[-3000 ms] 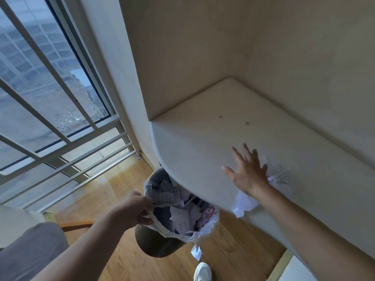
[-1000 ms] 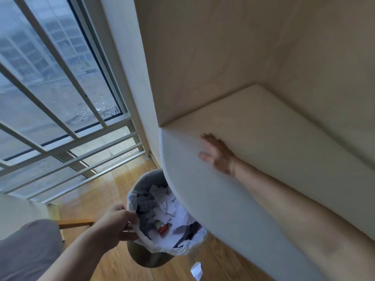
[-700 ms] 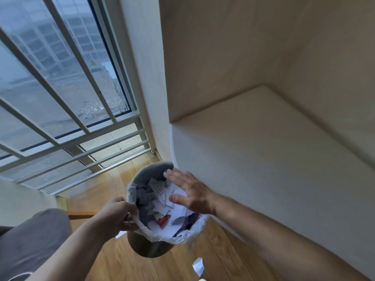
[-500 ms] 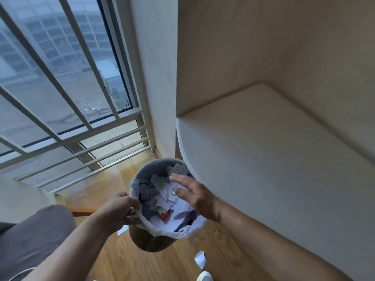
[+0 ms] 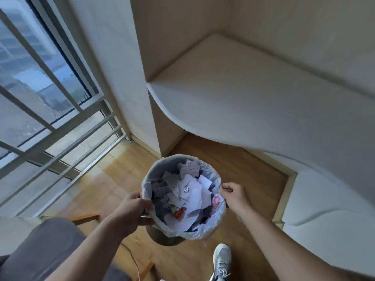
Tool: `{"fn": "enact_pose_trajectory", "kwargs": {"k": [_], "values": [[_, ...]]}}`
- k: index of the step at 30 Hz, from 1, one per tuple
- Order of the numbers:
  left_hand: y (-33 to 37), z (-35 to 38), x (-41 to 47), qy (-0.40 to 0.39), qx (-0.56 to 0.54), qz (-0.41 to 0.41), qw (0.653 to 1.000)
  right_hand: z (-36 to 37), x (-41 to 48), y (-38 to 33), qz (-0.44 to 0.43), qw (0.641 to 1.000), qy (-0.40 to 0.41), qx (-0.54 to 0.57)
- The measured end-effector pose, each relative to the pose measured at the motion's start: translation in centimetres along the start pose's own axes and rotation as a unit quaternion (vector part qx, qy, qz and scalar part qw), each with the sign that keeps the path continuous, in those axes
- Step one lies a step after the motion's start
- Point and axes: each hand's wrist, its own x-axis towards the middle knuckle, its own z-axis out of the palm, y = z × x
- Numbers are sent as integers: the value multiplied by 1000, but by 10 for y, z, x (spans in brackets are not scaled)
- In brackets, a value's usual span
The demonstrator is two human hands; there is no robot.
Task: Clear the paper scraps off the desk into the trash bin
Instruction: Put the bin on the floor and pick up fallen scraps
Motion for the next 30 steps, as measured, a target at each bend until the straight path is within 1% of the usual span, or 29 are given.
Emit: {"fn": "enact_pose_trajectory", "kwargs": {"k": [5,8,11,15,21,27,30], "values": [[-38,66,28,-37,79,-18,996,-40,-17,84,103,993,33,47],[-65,123,51,-46,127,-26,991,-65,-19,151,179,980,44,75],[-97,185,89,-66,175,-30,982,-86,-13,223,228,965,72,109],[-139,266,157,-96,223,-25,970,-110,20,309,256,948,118,146],[-184,370,258,-125,273,1,954,-133,97,415,257,930,197,174],[-208,443,329,-123,310,51,941,-126,154,479,287,872,315,241],[-218,466,353,-122,321,63,937,-119,171,498,293,846,370,249]]}}
